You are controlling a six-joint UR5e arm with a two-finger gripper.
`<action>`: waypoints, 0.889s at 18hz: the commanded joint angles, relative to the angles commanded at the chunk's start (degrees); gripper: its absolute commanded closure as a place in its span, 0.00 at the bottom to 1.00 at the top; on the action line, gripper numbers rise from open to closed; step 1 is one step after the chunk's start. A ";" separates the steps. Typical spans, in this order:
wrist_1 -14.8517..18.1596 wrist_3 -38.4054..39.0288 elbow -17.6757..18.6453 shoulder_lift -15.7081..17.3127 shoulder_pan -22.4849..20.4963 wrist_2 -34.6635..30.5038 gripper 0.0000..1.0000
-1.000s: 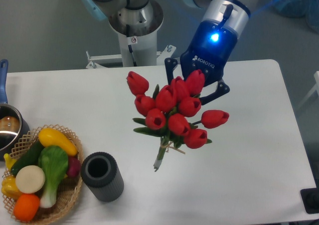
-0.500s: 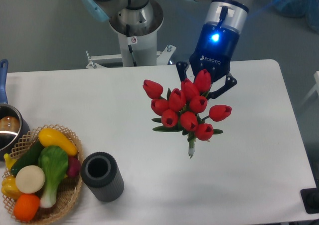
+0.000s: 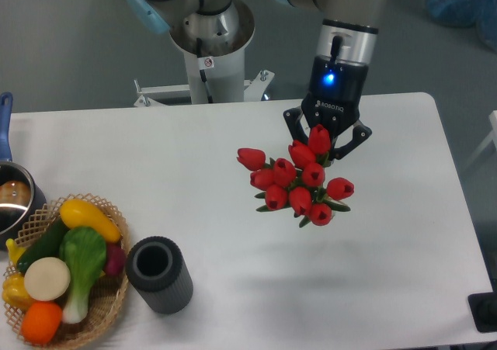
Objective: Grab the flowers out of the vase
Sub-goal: 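Carry the held tulips away from the vase over the table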
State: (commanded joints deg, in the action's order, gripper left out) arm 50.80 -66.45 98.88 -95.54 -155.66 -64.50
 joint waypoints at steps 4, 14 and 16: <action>0.35 0.09 -0.35 -2.02 4.03 -8.61 1.00; 7.21 -0.09 -8.52 -10.54 7.56 -17.94 1.00; 7.64 -0.09 -9.40 -10.72 7.74 -18.03 1.00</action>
State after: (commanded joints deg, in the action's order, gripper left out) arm 58.44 -66.53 89.48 -106.26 -147.92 -82.53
